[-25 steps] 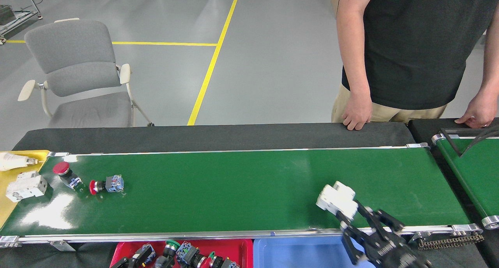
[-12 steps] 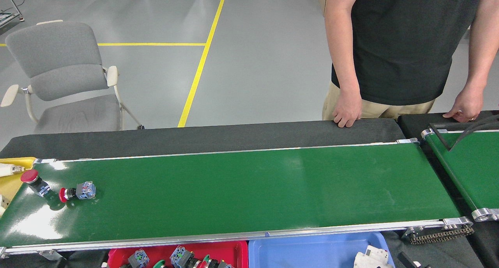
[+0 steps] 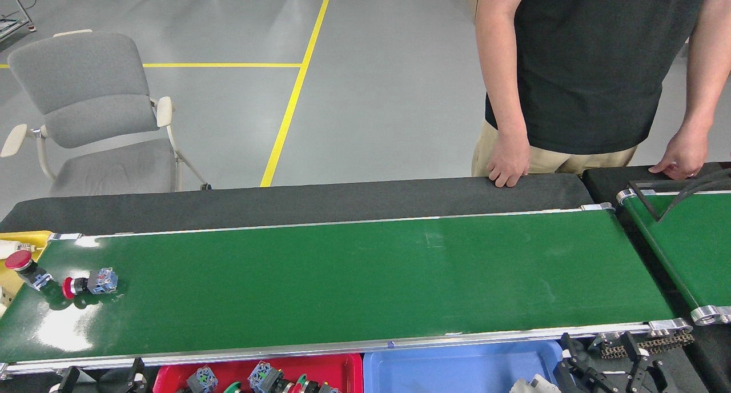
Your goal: Pick switch part from conveyor to tray
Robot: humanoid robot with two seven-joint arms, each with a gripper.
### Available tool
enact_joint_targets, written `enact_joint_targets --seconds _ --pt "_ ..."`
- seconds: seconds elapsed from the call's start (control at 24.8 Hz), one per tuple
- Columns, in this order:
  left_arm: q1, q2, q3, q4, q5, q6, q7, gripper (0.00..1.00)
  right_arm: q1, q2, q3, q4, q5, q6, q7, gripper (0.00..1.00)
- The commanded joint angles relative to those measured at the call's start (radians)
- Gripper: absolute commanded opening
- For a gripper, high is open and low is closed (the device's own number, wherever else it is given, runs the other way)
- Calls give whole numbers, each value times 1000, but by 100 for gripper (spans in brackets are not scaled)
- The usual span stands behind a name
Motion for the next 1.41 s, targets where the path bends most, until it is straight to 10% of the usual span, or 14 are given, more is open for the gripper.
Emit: enact_joint_targets --seconds 0.0,1.37 --pt "5 9 5 -10 4 2 34 100 -1 -5 0 -14 1 4 1 98" --pt "78 42 32 -16 96 6 29 100 -80 -41 91 -14 -7 -118 -1 96"
